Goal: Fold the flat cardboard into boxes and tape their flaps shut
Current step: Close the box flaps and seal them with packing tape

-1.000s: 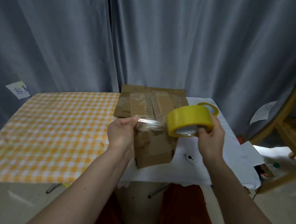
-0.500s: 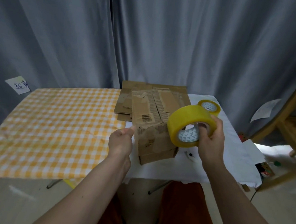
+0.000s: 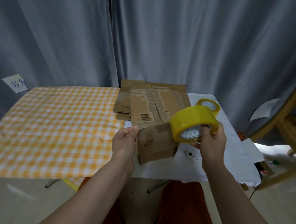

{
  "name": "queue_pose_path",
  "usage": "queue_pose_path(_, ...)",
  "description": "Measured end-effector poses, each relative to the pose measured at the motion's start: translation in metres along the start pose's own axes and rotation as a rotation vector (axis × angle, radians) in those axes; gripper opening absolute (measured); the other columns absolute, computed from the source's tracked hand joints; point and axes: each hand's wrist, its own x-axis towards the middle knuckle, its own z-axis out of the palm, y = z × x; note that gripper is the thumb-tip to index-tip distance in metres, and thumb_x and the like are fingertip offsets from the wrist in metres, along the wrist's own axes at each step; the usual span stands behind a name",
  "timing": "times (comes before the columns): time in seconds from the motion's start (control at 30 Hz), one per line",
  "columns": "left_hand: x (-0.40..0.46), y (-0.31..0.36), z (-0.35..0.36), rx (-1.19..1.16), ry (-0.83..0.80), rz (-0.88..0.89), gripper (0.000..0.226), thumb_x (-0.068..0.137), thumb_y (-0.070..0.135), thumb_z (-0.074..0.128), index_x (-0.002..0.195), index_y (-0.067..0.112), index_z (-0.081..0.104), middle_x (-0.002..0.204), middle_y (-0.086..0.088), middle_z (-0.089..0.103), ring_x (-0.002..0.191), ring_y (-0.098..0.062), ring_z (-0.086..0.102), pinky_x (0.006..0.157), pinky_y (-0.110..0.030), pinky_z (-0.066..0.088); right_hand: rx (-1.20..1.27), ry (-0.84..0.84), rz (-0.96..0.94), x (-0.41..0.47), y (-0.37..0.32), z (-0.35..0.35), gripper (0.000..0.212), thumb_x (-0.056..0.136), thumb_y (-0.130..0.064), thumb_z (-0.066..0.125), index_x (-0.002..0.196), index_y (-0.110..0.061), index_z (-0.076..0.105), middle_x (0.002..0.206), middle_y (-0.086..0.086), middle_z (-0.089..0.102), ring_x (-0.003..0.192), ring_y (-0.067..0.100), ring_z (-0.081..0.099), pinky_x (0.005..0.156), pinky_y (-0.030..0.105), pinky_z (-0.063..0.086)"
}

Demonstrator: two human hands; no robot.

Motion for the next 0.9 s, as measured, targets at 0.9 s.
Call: queue_pose_path(0.9, 0.003, -0.015, 0.002, 0.051, 0.039, 0.058, 0.019, 0.084, 0.019, 0.073, 0.077, 0.011, 0.057, 0.067, 0.004, 0.059, 0.050, 0.003, 0.058, 0.038, -0.006, 0.036, 0.091, -0.105, 0.109, -0.004, 0.001, -0.009, 0.015, 0.091, -0.003, 0.056, 0.102, -0.013, 0.058, 0.087, 0.012, 0.067, 0.070, 0.025, 0.070, 0.057, 0.032, 0.060)
